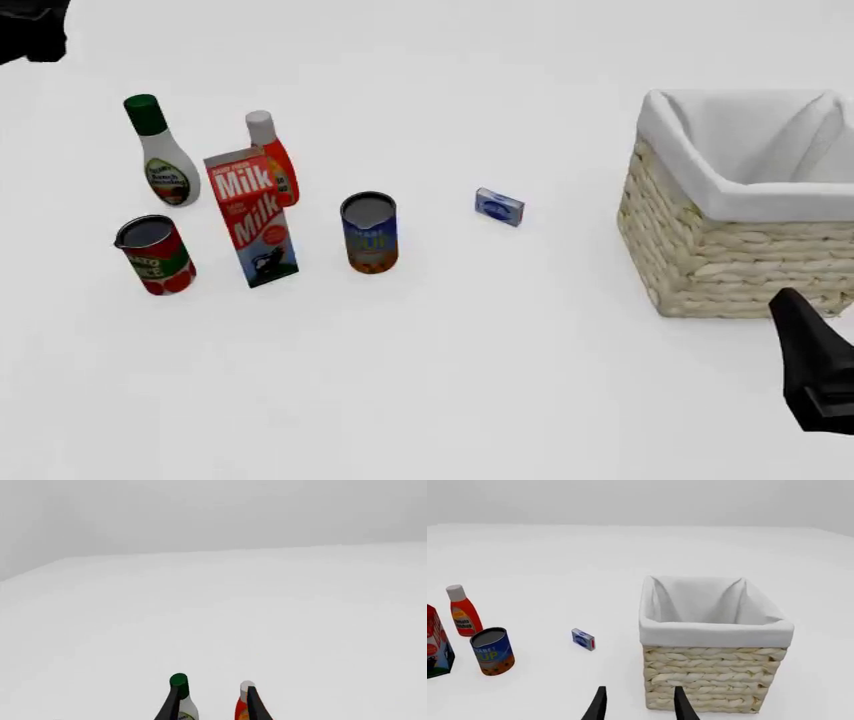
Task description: Pick the salad dressing and place it in the basket.
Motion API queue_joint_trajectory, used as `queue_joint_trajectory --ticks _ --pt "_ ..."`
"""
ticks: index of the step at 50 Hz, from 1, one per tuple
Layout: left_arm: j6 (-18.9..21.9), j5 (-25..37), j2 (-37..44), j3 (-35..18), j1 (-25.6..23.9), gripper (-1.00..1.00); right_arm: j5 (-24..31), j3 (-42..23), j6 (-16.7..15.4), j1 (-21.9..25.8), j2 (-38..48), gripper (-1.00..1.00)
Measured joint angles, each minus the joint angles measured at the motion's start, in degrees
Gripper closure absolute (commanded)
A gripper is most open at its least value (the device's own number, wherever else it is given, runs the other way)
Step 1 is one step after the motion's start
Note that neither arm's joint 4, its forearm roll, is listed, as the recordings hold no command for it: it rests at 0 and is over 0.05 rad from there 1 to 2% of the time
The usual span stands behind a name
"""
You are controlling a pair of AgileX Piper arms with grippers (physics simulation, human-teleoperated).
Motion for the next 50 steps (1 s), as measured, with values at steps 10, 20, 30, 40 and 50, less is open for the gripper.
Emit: queue_joint_trajectory --ticks 10,20,30,40,50 --pt "-1.7 2.2 9.3 -9.6 3.3 -1.00 0.0 0.0 0.2 0.1 0.2 -1.00" --pt "-1.7 4.3 16.8 -17.2 6.4 -1.00 -0.5 0.0 0.3 0.2 0.7 -1.00" --pt "-2.2 6.3 23.3 -23.3 9.3 -1.00 -0.3 0.0 0.3 0.5 0.4 -1.00" --pt "-1.5 8.4 28.3 -28.3 10.2 -1.00 0.1 0.0 0.3 0.8 0.0 -1.00" --pt "-0.2 10.7 32.9 -32.4 9.8 -1.00 0.4 0.0 0.3 1.2 -0.3 -1.00"
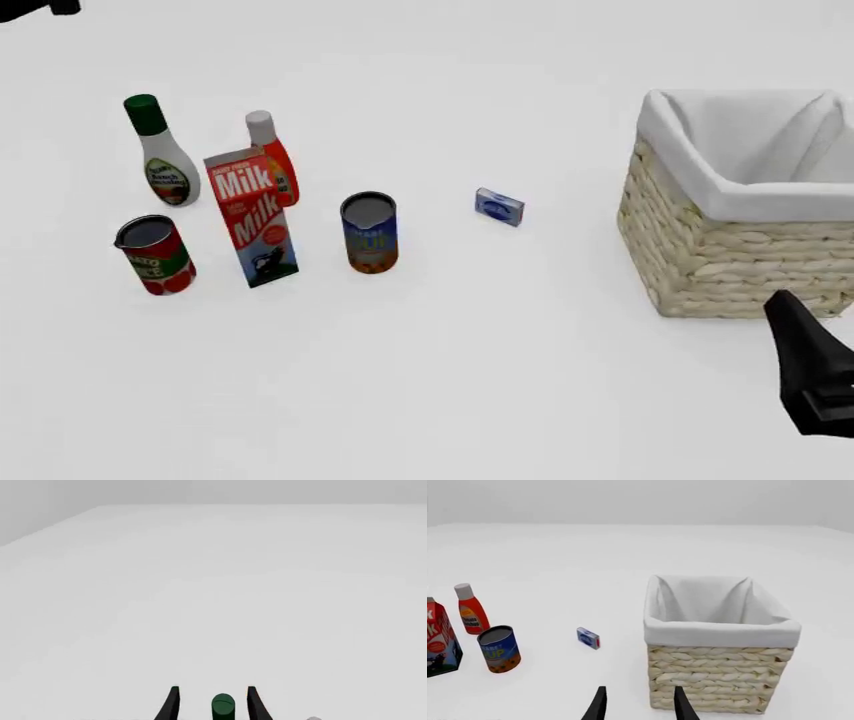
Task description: Pick the salad dressing and place it in the basket.
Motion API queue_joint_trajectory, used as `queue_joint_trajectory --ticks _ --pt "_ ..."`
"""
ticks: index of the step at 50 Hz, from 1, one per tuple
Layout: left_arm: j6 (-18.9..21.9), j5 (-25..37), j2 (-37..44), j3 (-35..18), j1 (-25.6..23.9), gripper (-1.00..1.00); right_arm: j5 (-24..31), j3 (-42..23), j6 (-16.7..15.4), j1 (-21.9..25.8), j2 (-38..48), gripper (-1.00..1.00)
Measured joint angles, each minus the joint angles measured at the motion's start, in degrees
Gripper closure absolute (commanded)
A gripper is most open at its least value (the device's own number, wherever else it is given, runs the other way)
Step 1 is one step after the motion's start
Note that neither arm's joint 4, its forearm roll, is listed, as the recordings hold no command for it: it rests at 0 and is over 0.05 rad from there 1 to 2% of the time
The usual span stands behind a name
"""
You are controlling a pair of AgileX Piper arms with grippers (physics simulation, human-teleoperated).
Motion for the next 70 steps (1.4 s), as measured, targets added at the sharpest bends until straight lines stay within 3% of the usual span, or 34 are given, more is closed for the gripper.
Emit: queue_joint_trajectory --ticks 20,70 --pt "1.0 3.5 6.7 -5.4 -0.6 -1.00 -0.3 0.0 0.1 1.1 0.5 -1.00" --pt "-1.1 8.1 21.7 -14.3 -1.1 -1.00 1.9 0.0 0.8 1.8 -0.9 -1.00"
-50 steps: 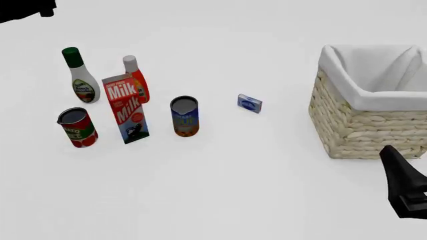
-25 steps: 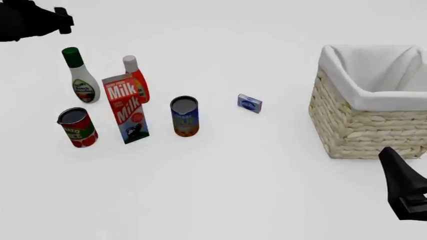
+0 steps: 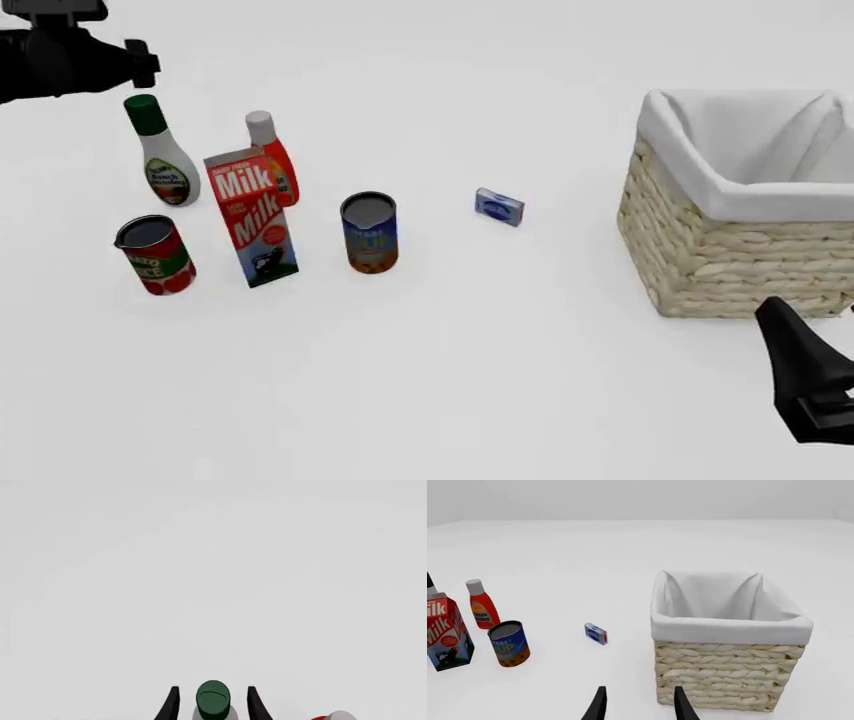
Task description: Pick the salad dressing and place it in the basket.
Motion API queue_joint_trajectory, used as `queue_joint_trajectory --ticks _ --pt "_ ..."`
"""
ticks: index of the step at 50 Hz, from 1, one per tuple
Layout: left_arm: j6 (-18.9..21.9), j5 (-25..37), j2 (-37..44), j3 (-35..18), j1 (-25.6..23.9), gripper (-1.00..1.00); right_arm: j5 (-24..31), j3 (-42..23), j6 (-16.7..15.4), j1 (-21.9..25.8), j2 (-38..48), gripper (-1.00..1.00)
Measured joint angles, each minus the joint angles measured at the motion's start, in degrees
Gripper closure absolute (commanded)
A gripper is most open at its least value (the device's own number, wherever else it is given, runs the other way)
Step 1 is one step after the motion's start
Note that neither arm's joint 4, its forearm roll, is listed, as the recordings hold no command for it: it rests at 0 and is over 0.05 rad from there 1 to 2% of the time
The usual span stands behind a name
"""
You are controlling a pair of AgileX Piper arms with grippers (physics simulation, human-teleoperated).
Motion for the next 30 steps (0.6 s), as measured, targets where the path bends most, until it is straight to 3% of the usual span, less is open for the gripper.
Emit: queue_joint_trajectory --ticks 30 --pt "-0.8 -1.0 4.1 0.3 0.1 -1.00 0.5 0.0 0.1 0.4 -0.3 -1.00"
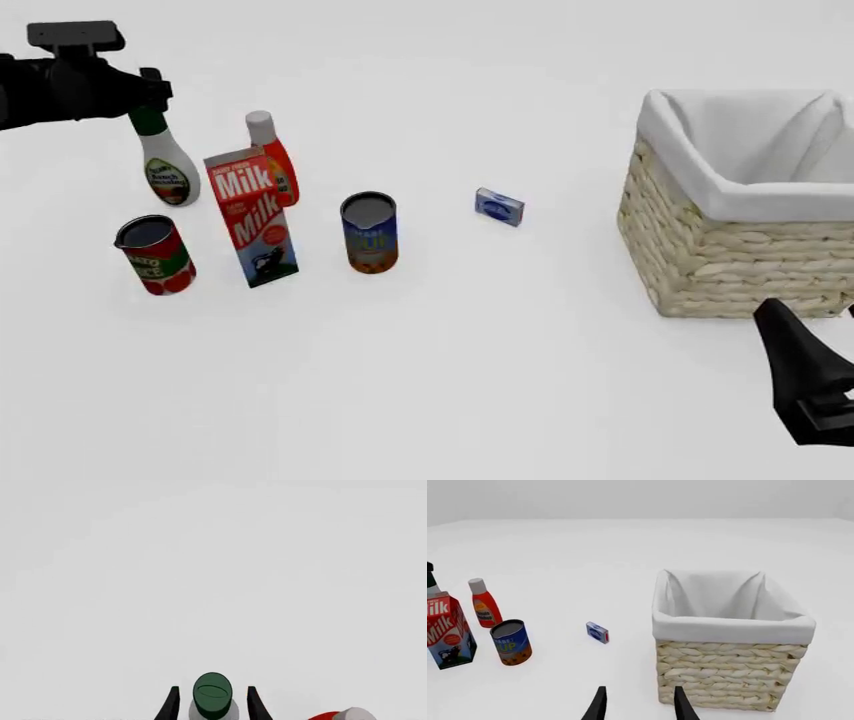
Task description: Pick the salad dressing and place it in the basket.
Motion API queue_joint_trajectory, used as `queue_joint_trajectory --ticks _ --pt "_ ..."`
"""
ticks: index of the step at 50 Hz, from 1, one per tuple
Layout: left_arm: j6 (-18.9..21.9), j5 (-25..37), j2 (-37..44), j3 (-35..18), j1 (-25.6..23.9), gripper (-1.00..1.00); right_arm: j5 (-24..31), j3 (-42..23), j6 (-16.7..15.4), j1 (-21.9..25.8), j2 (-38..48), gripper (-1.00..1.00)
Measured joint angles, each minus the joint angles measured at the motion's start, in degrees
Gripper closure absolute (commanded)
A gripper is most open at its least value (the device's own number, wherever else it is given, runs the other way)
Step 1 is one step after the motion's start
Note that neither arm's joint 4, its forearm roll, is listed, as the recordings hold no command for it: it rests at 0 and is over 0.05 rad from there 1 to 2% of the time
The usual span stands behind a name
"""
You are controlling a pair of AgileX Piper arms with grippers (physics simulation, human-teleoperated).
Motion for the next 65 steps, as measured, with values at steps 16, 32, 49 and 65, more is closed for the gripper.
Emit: queue_joint_trajectory --ticks 16,32,49,65 --pt "-0.3 -0.1 1.5 -0.1 -0.1 -1.00 0.2 0.0 0.2 0.2 0.0 -1.00" --pt "-0.6 0.2 3.2 -0.5 -0.1 -1.00 0.0 0.0 0.2 0.3 0.4 -1.00" --pt "-0.6 -1.1 3.1 0.3 0.1 1.00 -1.3 0.0 0.1 0.7 1.6 -1.00" --pt "0.4 -3.6 0.1 2.2 1.4 1.00 -2.0 0.0 0.0 0.9 2.3 -1.00"
